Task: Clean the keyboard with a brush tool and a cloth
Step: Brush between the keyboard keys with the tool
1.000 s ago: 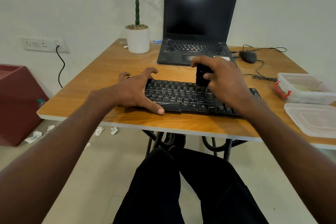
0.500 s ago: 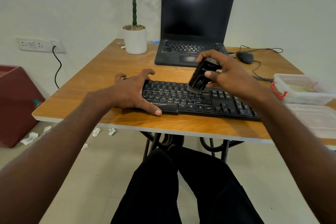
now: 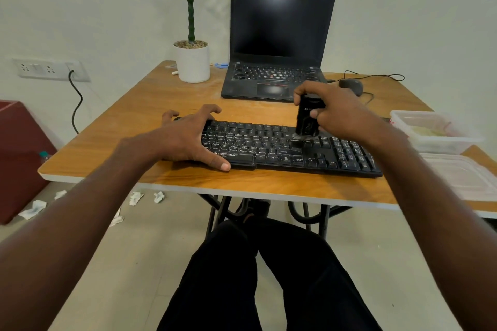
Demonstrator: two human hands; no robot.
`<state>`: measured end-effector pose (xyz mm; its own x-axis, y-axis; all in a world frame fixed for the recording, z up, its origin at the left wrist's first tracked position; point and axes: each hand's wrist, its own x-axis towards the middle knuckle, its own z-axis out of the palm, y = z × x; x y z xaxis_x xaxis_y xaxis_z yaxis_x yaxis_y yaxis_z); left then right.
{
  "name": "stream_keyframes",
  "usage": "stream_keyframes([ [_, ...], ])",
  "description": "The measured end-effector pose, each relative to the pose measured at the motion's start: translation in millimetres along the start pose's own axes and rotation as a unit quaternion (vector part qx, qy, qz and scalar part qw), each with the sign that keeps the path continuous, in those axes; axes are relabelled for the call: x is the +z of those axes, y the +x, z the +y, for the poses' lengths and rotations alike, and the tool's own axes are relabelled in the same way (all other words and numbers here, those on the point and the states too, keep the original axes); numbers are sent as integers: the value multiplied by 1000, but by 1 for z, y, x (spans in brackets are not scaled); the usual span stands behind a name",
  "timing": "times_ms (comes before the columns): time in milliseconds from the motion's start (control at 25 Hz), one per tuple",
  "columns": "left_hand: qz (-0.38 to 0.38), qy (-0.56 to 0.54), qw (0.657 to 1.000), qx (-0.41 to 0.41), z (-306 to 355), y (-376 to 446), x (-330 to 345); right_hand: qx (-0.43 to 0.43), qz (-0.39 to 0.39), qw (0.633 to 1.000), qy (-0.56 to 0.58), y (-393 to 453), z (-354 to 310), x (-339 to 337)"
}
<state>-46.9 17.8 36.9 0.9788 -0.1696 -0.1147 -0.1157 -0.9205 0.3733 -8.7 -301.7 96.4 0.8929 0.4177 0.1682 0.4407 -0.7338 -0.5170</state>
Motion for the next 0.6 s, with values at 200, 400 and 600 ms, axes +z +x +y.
stream_keyframes([
  [200,6,-3,1000,1,0,-2,1,18,35,998,-55,0,4,-12],
  [400,-10,-3,1000,1,-2,0,1,18,59,997,-42,0,8,-2],
  [600,101,-15,994,38,45,4,12,-13,165,986,-21,-8,14,5],
])
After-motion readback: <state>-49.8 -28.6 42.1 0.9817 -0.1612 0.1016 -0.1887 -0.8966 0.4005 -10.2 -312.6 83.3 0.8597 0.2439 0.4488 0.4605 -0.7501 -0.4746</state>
